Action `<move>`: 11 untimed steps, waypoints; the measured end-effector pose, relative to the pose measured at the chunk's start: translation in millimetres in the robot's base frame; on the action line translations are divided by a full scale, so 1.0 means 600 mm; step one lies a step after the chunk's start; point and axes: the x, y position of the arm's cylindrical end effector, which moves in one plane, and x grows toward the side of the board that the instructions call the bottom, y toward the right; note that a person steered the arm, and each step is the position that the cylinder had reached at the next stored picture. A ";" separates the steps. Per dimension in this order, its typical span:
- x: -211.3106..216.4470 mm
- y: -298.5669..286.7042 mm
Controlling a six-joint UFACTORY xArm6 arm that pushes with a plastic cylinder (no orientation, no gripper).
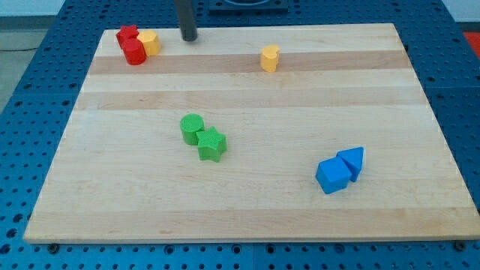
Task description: Place the yellow heart below the yellow hexagon
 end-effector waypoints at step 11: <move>0.166 0.168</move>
